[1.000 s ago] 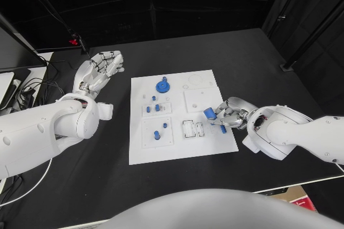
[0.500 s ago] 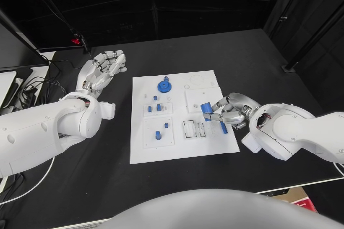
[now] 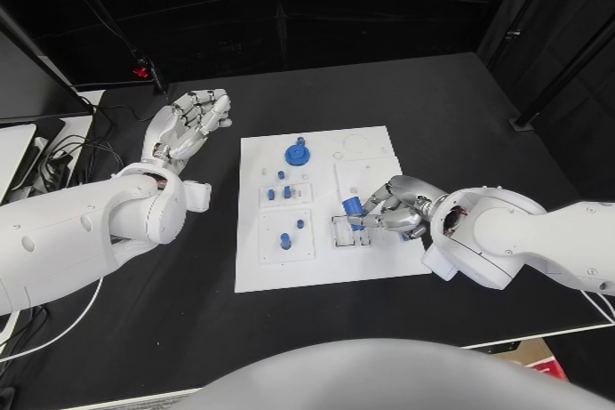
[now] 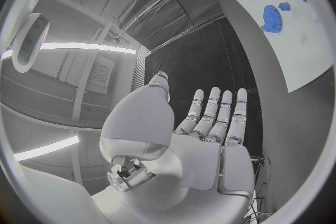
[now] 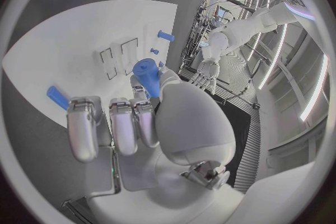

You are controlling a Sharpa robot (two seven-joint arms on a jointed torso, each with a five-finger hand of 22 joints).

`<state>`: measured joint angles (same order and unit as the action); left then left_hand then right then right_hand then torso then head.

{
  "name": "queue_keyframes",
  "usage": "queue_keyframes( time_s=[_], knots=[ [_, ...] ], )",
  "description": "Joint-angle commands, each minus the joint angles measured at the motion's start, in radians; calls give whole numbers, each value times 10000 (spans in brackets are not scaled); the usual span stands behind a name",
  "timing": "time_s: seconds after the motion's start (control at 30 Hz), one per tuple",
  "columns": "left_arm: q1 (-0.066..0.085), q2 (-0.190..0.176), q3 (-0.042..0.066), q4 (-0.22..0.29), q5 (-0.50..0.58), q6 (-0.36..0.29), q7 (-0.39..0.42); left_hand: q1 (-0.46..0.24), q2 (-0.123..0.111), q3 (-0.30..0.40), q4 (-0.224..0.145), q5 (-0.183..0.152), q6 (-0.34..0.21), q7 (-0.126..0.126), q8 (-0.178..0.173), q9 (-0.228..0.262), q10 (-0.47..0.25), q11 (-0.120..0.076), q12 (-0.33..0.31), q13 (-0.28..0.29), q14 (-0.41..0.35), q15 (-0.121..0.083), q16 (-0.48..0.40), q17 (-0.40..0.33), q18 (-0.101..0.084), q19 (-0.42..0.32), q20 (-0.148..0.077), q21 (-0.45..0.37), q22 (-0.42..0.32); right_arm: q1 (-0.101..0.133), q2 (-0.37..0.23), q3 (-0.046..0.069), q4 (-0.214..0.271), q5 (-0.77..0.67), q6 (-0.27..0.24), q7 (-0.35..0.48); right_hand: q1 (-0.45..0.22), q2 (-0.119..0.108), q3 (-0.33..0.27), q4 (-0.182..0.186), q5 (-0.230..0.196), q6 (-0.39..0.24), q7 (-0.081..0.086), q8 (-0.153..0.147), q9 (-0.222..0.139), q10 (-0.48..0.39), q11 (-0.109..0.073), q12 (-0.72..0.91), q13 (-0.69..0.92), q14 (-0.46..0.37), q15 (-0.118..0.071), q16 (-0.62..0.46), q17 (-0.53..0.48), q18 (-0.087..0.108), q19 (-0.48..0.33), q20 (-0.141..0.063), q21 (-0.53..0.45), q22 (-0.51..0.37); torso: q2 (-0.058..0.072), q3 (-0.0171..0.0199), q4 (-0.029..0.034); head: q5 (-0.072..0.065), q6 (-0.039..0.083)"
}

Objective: Assemble the parts on the task board

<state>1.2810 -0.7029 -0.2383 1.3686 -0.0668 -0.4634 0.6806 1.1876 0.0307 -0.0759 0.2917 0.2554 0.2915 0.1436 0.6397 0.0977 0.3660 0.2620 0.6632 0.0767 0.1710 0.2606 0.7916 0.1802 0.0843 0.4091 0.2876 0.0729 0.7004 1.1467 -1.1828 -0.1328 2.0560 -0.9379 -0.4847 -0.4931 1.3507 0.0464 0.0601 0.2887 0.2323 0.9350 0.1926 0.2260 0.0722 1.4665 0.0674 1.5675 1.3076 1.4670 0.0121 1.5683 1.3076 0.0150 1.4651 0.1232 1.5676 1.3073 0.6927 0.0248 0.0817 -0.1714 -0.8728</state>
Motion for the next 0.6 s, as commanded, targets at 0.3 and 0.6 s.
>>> queue_keyframes(
  time_s=[0.3,0.6],
  knots=[
    [15,12,10,13,10,54,667,-17,105,-85,1,52,-92,1531,50,-23,-94,-6,58,-22,-66,14,48,-29,14,28,30,48,-3,10,560,-2,-321,-1147,1074,-1436,-248,88,-187,16,-102,1289,-672,-154,4,1043,-81,33,2632,1038,-69,25,2632,-150,1057,-74,32,2635,9,18,-20,48,2],
    [15,7,10,15,10,62,667,-17,105,-85,1,52,-92,1531,50,-23,-94,-6,58,-22,-66,14,48,-29,14,28,30,48,-3,4,857,-5,-525,-1220,1277,-1523,-491,177,-379,26,-52,1332,-655,-280,6,1043,-66,33,2632,1038,-52,25,2632,-150,1057,-62,32,2635,6,20,-11,32,2]
  ],
)
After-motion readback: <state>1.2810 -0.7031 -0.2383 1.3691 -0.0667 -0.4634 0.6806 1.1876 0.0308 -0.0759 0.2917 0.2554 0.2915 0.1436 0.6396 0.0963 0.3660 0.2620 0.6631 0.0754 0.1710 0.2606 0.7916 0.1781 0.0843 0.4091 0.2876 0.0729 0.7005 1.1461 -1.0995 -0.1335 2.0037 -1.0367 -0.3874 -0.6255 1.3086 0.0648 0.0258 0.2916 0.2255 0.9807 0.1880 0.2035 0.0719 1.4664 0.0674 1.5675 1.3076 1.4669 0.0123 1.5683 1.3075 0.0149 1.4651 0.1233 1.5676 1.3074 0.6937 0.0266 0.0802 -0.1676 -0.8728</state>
